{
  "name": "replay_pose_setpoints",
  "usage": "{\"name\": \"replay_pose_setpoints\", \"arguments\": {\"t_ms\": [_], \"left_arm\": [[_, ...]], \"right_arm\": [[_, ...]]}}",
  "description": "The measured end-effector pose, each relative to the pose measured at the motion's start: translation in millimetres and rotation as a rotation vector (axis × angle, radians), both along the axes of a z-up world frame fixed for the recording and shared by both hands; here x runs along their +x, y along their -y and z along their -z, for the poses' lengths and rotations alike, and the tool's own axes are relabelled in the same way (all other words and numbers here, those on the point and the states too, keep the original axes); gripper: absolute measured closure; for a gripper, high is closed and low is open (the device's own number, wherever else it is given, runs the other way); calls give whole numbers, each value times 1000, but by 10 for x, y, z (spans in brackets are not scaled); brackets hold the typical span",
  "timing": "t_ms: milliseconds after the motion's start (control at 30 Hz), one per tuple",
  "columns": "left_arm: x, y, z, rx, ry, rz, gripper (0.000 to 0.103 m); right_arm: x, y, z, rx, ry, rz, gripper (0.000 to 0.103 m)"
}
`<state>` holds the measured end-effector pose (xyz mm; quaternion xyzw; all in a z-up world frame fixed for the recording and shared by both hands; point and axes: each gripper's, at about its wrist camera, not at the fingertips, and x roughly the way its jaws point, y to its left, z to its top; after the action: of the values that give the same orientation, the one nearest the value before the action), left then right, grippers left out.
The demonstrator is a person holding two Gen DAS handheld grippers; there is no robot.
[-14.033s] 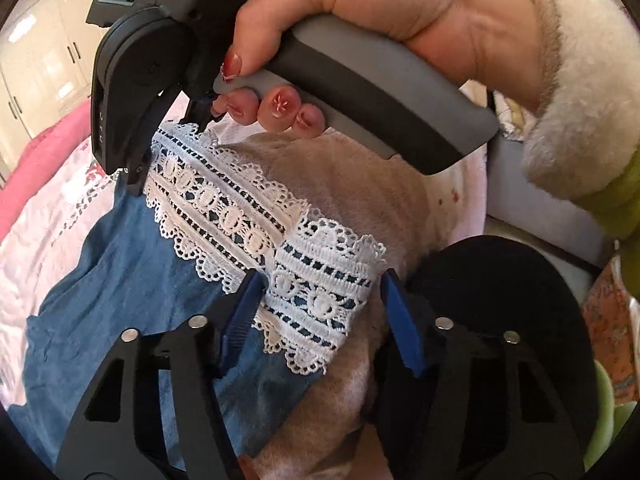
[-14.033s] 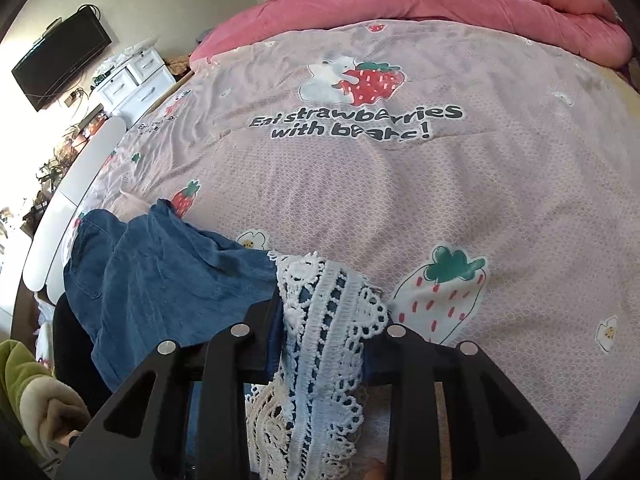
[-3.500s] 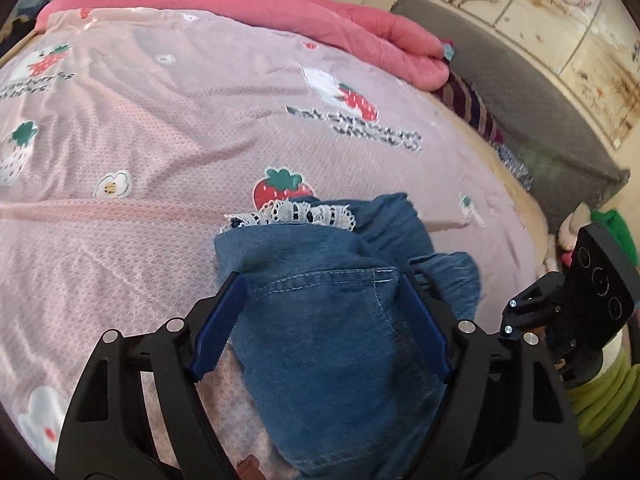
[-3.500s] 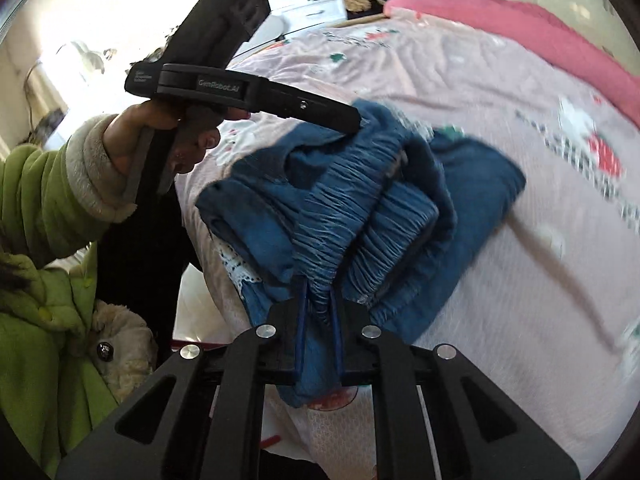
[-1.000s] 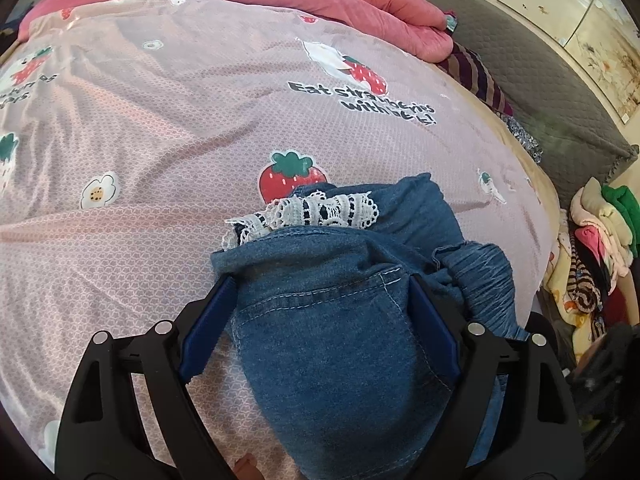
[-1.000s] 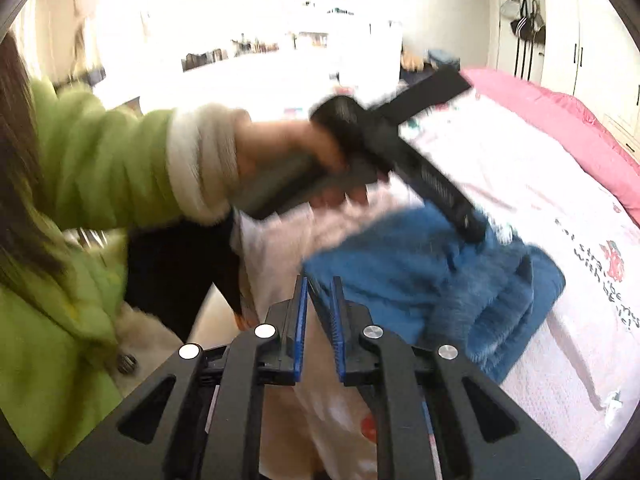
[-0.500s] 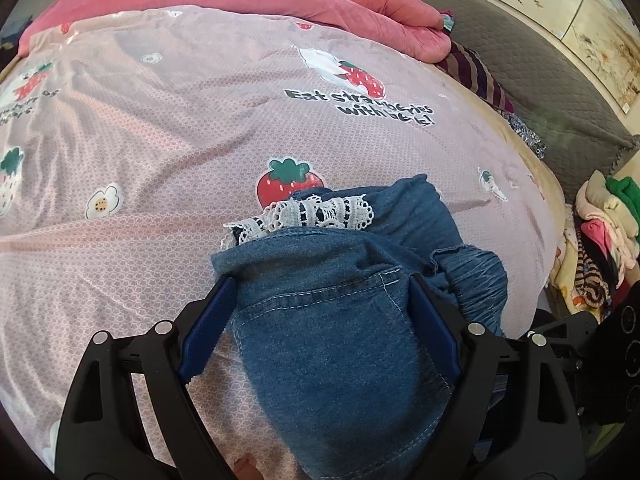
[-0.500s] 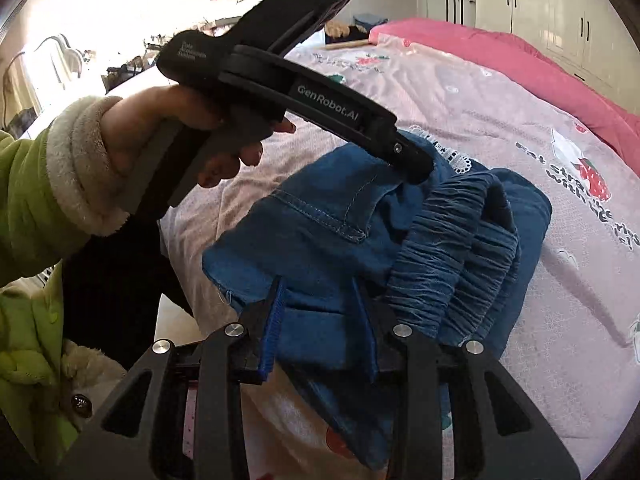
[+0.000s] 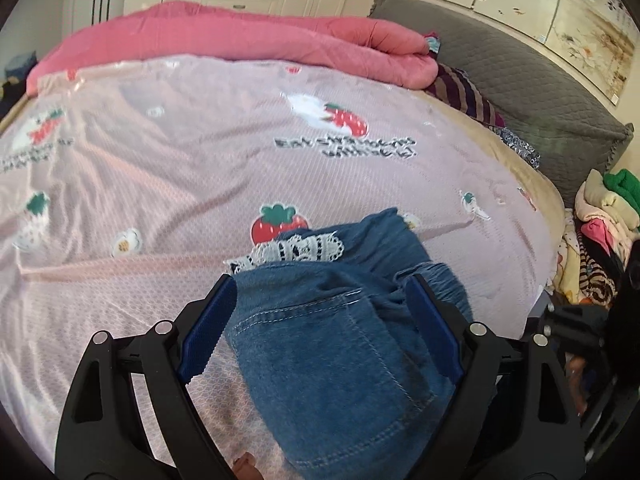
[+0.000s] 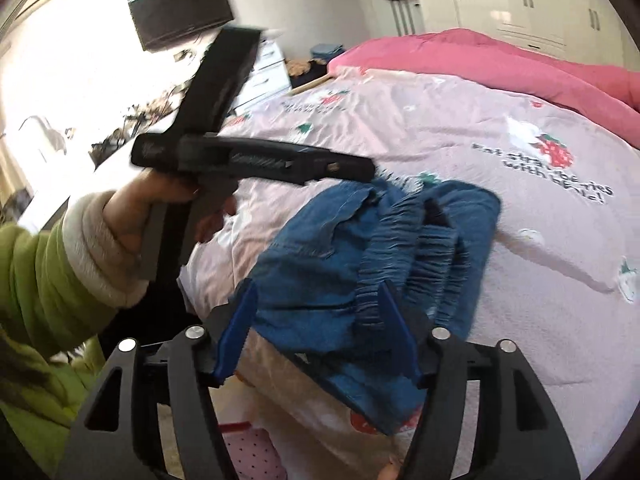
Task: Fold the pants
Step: 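Open the right gripper and release the folded waistband onto the pants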
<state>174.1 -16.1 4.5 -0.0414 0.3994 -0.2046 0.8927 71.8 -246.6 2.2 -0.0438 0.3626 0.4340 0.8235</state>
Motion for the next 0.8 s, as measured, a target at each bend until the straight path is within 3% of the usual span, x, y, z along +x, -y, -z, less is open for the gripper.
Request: {"name": "replay_pose_setpoints", "arguments": {"t_ms": [200, 433, 800], "left_arm": [[-139, -16, -141, 27, 47, -15, 19], [-275, -69, -175, 40, 55, -33, 13], [-503, -199, -158, 5, 46, -53, 10]], "right_arm": [[138, 104, -26, -3, 6, 94, 24], [282, 280, 38, -11, -18, 180, 18], [256, 348, 63, -89, 40, 244, 10]]}}
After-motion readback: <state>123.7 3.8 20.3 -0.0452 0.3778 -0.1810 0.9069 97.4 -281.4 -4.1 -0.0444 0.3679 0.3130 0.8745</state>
